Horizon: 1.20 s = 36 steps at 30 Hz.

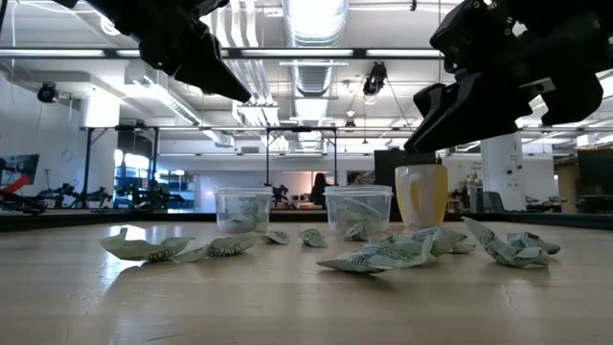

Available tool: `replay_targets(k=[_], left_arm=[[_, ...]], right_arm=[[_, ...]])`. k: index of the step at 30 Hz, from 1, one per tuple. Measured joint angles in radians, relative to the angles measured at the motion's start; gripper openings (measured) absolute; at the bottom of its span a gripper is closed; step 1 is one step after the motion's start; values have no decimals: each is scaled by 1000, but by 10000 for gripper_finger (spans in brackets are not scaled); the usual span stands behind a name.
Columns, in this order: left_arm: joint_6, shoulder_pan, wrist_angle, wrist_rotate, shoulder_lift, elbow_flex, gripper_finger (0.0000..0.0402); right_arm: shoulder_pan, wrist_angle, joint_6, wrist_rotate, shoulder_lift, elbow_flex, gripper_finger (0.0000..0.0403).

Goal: Pick and place items into bin
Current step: Put the white stevia packet into the right transparent bin

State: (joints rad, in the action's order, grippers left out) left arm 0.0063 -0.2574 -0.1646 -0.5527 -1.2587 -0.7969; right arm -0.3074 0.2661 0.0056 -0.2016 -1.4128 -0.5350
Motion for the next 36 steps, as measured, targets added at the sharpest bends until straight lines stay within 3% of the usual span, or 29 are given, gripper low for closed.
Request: replay_targets(k=[16,36], left_arm=[[0,0,0,0,0,1,94],[-27,-1,0,1,0,4,94]], right_arm=[[9,-21,59,0,0,0,77],[51,0,164,36,-152,2,162]])
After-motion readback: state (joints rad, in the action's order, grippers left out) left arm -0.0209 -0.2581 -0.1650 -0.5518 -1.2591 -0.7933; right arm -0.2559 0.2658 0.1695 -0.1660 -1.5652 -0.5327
